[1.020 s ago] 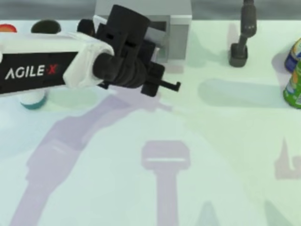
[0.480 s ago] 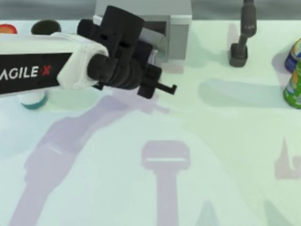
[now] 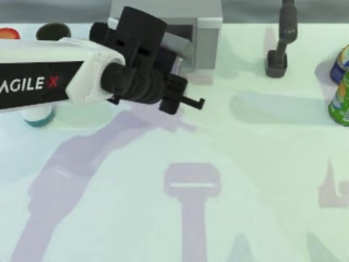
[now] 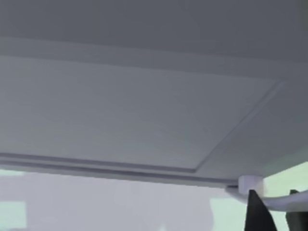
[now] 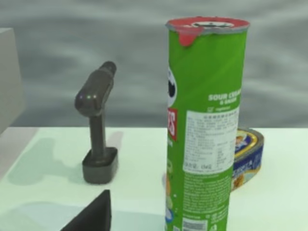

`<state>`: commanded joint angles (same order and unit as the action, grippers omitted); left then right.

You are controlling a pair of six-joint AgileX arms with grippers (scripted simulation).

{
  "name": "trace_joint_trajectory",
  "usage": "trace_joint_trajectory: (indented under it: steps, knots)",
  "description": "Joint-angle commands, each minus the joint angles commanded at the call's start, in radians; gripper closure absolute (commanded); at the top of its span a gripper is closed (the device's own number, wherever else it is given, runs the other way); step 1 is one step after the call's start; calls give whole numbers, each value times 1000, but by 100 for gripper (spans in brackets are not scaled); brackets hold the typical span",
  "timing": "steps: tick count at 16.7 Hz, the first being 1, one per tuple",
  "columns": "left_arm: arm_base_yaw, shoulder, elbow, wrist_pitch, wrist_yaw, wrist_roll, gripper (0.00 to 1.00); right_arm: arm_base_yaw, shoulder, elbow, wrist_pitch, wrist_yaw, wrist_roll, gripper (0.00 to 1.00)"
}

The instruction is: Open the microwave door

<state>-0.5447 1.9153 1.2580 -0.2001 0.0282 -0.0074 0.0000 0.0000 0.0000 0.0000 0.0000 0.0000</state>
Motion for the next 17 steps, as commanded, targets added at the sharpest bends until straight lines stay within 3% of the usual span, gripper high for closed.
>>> trace_joint_trajectory:
  steps: [17]
  knots:
    - [-7, 0, -1, -1, 11, -3, 100, 0, 0, 0, 0, 0, 0, 0]
